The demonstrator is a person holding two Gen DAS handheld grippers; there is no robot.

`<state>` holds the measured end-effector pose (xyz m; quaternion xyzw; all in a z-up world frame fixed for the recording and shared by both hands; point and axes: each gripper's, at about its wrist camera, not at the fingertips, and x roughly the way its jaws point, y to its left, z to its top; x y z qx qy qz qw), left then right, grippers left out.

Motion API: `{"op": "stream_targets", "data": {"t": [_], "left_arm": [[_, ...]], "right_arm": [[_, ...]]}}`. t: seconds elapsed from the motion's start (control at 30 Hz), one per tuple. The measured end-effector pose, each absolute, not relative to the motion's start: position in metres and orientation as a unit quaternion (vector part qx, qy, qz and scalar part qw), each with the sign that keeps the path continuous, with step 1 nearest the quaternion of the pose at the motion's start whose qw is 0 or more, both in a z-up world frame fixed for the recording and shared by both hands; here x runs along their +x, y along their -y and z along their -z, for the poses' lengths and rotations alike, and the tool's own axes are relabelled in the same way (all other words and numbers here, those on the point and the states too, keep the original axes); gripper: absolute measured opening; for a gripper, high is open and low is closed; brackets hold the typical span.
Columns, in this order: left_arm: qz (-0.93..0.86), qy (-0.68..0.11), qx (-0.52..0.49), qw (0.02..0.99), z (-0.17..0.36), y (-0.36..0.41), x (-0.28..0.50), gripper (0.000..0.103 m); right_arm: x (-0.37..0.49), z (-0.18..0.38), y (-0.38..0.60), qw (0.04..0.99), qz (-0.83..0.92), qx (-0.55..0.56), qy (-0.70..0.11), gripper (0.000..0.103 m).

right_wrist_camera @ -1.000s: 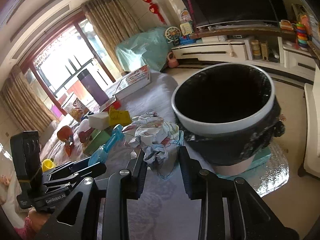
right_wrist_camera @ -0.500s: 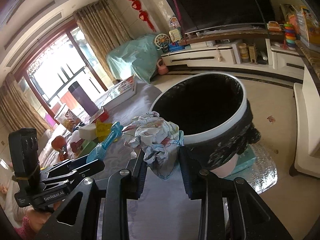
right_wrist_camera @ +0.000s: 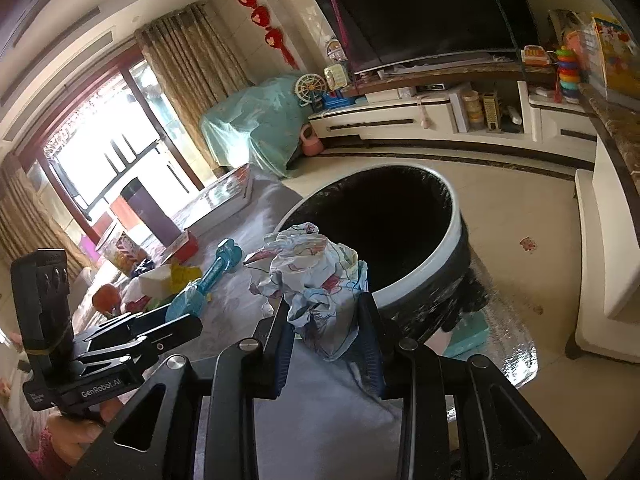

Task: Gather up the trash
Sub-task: 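Carry the blue item and crumpled paper over the bin with both tools, then open both tools to drop the items into the bin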

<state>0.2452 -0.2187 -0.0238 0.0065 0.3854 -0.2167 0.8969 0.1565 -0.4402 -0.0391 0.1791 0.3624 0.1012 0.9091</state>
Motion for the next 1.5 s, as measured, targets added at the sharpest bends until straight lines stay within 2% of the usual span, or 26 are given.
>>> {"op": "stream_targets", "data": {"t": [0.93, 1.5], "left_arm": [[0.220, -0.406, 0.049, 0.886, 0.028, 0.278, 0.330, 0.046], [0.216, -0.424, 0.053, 0.878, 0.033, 0.297, 0.356, 0.047]], "right_arm": [[0.226, 0.044, 0.468, 0.898, -0.079, 0.133, -0.411, 0.031], [0.249, 0.049, 0.471, 0.890, -0.080, 0.125, -0.431, 0.036]]}}
